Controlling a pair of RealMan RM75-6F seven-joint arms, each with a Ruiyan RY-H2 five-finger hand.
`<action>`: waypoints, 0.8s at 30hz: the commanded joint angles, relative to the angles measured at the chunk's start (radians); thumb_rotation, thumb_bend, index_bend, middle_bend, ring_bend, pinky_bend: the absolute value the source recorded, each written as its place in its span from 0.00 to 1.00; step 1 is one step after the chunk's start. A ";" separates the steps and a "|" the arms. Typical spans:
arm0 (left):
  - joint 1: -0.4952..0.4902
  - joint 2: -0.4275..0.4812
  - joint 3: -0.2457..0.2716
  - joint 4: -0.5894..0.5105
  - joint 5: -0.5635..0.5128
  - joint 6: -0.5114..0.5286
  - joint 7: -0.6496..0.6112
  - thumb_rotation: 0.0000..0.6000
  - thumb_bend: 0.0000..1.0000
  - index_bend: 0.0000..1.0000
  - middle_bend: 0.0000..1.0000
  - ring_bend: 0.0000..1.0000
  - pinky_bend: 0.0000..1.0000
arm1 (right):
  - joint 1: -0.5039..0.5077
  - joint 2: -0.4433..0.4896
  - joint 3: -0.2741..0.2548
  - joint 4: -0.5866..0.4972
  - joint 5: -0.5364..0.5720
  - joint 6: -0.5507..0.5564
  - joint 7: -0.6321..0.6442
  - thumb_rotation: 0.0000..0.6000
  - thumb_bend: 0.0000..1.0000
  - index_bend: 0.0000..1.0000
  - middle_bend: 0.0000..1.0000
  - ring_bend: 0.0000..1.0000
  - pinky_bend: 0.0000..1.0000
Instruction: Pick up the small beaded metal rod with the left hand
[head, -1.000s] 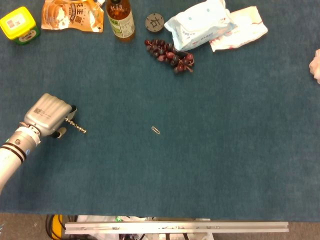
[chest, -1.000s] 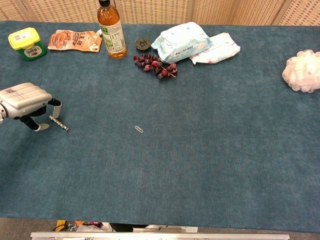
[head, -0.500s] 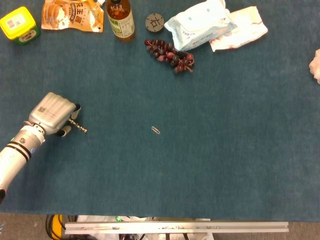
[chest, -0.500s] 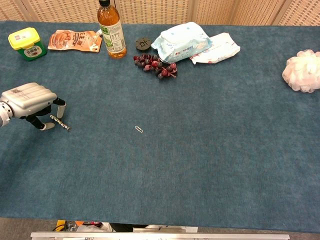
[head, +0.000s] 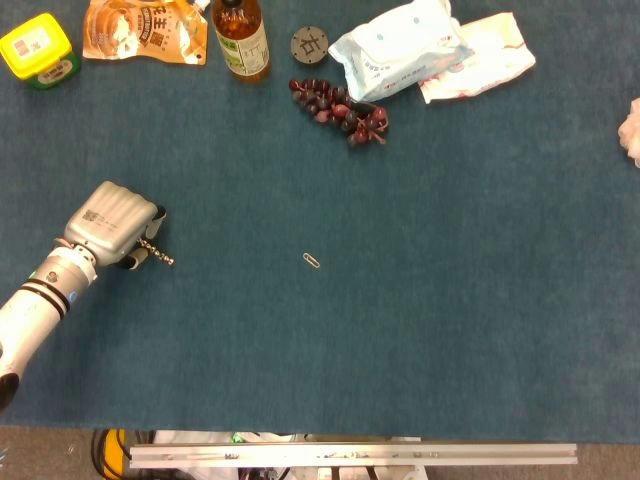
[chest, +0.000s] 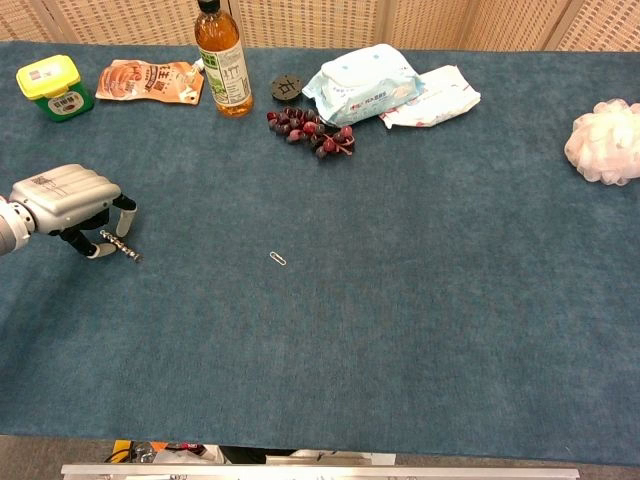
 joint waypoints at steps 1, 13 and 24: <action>-0.001 -0.003 -0.001 0.000 -0.005 -0.003 0.003 1.00 0.28 0.51 0.96 0.94 0.94 | -0.001 0.000 0.000 0.001 0.001 0.000 0.001 1.00 0.28 0.00 0.00 0.00 0.09; -0.002 -0.014 -0.008 0.000 -0.026 0.002 0.021 1.00 0.34 0.58 0.98 0.95 0.95 | 0.000 0.000 0.000 0.005 0.001 -0.002 0.006 1.00 0.28 0.00 0.00 0.00 0.09; 0.006 -0.003 -0.015 -0.023 -0.032 0.031 0.025 1.00 0.34 0.61 0.99 0.95 0.96 | 0.002 -0.003 0.003 0.013 0.000 -0.005 0.015 1.00 0.28 0.00 0.00 0.00 0.09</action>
